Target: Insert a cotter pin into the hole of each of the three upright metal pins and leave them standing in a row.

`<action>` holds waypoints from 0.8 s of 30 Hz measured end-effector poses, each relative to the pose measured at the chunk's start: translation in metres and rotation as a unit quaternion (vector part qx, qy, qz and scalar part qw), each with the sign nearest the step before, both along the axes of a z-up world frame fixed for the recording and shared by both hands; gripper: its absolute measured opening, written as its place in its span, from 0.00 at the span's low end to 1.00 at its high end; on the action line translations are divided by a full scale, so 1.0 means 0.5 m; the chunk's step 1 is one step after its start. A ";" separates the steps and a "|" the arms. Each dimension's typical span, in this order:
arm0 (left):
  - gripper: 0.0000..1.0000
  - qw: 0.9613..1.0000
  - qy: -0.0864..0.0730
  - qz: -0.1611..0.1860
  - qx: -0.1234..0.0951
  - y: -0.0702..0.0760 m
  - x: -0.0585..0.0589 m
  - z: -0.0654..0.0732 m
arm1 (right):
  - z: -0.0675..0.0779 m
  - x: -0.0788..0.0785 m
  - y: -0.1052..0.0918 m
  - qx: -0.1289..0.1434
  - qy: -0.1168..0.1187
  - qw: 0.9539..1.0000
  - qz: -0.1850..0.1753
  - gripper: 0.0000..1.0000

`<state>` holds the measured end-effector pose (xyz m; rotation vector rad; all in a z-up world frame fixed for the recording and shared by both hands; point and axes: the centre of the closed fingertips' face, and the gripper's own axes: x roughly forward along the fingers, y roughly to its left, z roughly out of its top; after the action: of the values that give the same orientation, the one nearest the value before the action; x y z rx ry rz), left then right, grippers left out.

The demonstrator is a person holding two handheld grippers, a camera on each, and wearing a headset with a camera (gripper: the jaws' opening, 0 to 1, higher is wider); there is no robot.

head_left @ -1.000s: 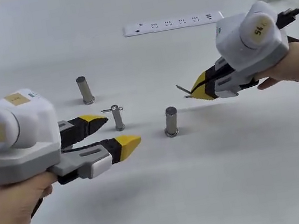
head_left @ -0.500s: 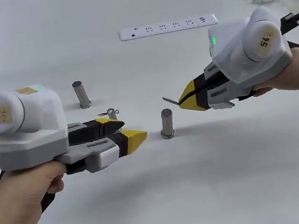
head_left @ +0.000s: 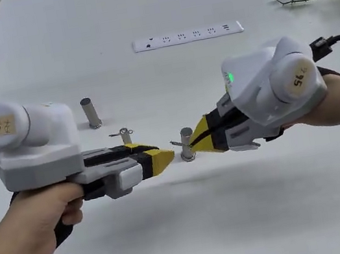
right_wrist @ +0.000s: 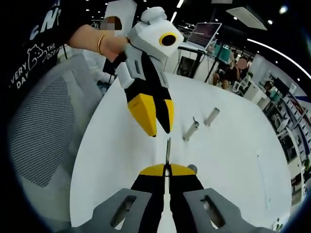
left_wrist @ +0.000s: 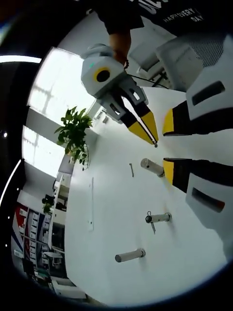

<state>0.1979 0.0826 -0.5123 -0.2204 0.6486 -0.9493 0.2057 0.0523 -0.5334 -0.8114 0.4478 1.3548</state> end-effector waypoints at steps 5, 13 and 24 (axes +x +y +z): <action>0.12 1.000 0.014 -0.006 -0.008 -0.010 -0.009 -0.001 | 0.000 -0.018 0.009 -0.003 -0.002 1.000 0.014 0.00; 0.08 1.000 0.026 -0.010 -0.013 -0.018 -0.018 -0.004 | 0.002 -0.035 0.019 -0.006 -0.006 1.000 0.029 0.00; 0.00 0.999 0.037 -0.005 -0.023 -0.017 -0.020 -0.008 | 0.006 -0.043 0.025 -0.005 -0.008 0.999 0.035 0.00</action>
<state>0.1880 0.0738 -0.5163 -0.2942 0.6978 -0.9699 0.1843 0.0649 -0.5303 -0.8530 0.4166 1.4108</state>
